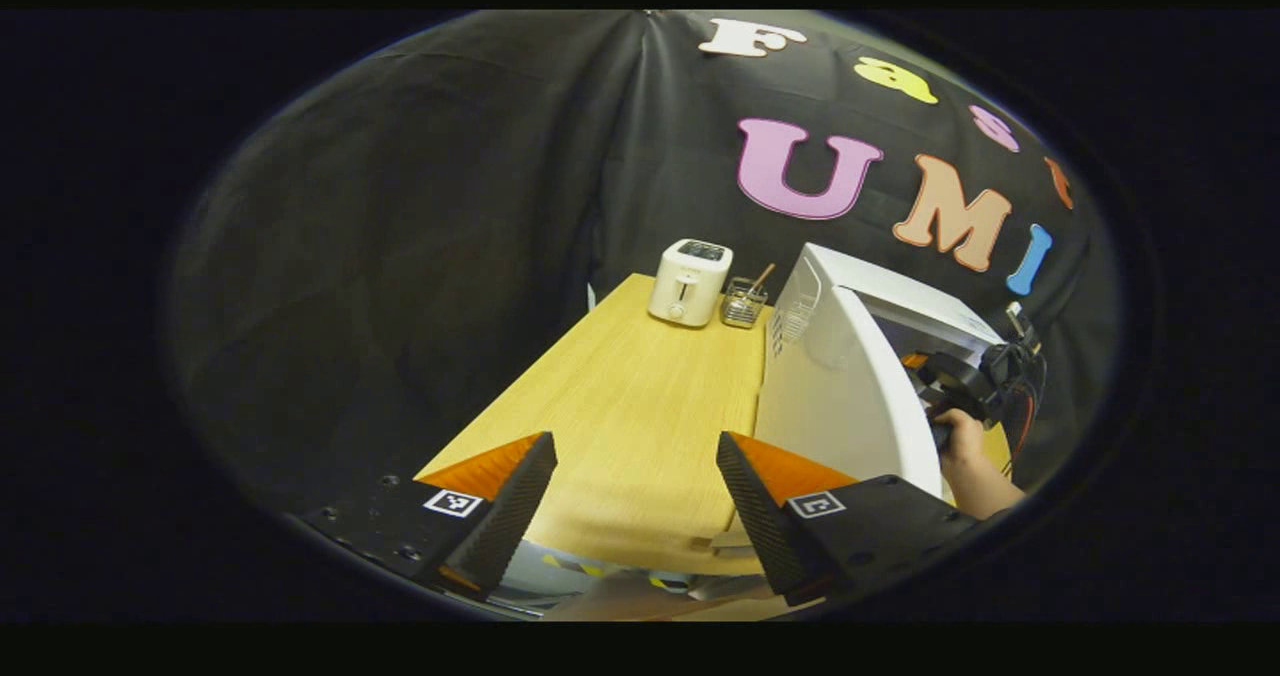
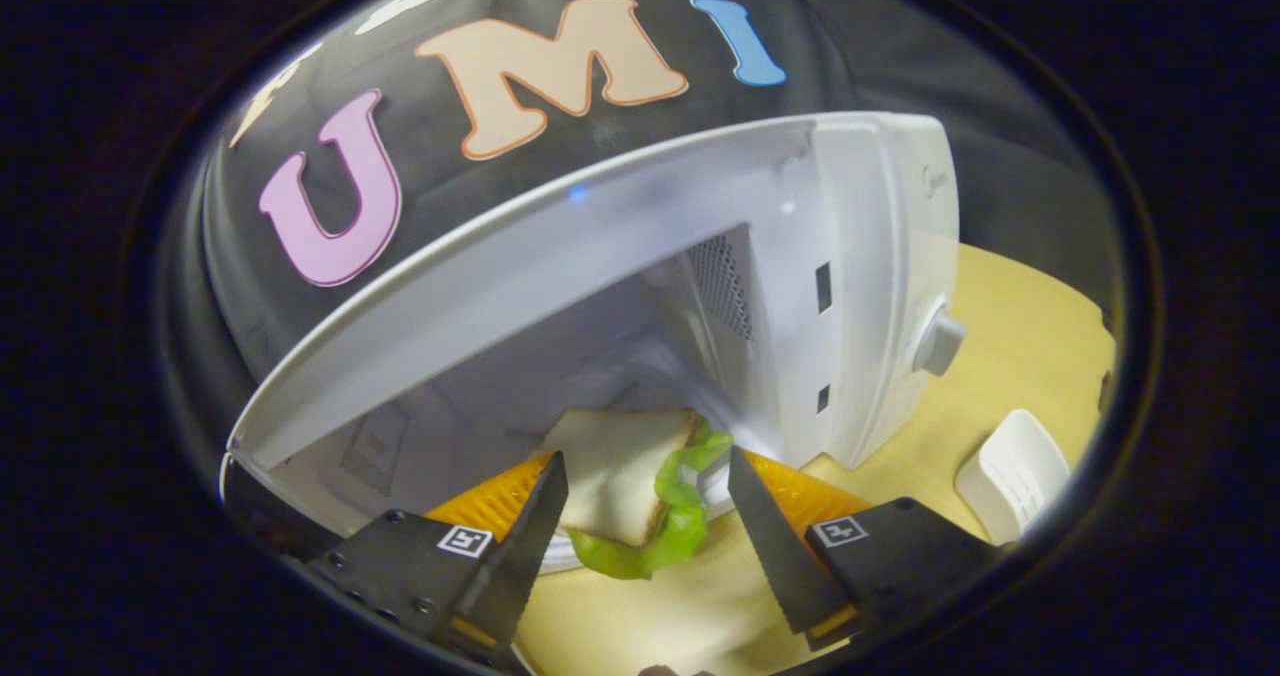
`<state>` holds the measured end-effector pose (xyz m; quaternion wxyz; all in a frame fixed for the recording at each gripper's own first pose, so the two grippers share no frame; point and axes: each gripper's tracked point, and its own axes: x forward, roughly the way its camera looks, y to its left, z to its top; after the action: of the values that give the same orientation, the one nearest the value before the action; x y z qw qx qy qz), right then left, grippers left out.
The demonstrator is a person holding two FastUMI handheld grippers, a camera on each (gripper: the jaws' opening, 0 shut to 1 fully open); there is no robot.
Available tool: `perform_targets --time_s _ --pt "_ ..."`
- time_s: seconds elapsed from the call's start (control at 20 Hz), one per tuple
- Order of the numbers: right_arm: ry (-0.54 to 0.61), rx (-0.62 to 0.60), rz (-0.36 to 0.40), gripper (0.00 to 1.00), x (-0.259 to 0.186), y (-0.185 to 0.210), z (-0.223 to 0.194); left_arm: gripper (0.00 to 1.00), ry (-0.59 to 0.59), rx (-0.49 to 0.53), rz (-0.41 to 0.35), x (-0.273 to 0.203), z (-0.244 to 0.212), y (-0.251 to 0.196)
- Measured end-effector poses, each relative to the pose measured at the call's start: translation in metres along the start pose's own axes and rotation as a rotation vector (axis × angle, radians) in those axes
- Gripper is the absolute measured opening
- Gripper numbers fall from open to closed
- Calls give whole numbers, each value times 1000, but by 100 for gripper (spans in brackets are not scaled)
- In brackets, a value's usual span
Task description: Open the microwave oven with the left hand, put the food in, and close the microwave oven.
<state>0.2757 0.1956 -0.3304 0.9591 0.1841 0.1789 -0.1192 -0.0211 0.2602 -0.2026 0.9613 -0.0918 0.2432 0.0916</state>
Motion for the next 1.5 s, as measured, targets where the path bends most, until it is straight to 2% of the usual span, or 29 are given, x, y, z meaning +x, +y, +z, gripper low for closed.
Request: perform_targets --time_s 0.05,0.1,0.15,0.3,0.45,0.5,0.55,0.6,0.65,0.75,0.8,0.95,1.5 --pt "-3 -13 7 99 -8 -2 3 94 3 -1 -9 0 -1 -2" --pt "1 -25 3 99 -18 -5 2 89 2 -1 -17 0 -1 -4" --pt "4 -40 10 99 -30 -6 1 94 1 0 -26 1 -1 -7" --pt "-11 -120 27 99 -64 -10 1 93 5 6 -64 1 -3 -18" --pt "-8 -140 46 99 -95 -14 1 88 15 47 -114 0 -8 -33" --pt "-8 -144 53 99 -106 -14 3 77 19 67 -127 0 -10 -38" --pt "-14 -153 58 100 -116 -16 7 72 17 87 -135 -1 -10 -41" --pt "-19 -166 67 100 -124 -16 10 58 14 106 -144 -1 -9 -44" --pt "-25 -183 74 99 -134 -15 12 55 18 120 -158 0 -11 -48" --pt "-31 -212 97 99 -155 -12 15 33 26 136 -177 0 -14 -56" --pt "-35 -223 105 99 -164 -11 17 30 27 142 -180 -1 -14 -56" --pt "-42 -223 120 99 -185 -8 19 0 42 150 -187 0 -20 -58" --pt "23 -263 61 100 -237 -57 -12 1 85 190 -210 -8 -36 -75"
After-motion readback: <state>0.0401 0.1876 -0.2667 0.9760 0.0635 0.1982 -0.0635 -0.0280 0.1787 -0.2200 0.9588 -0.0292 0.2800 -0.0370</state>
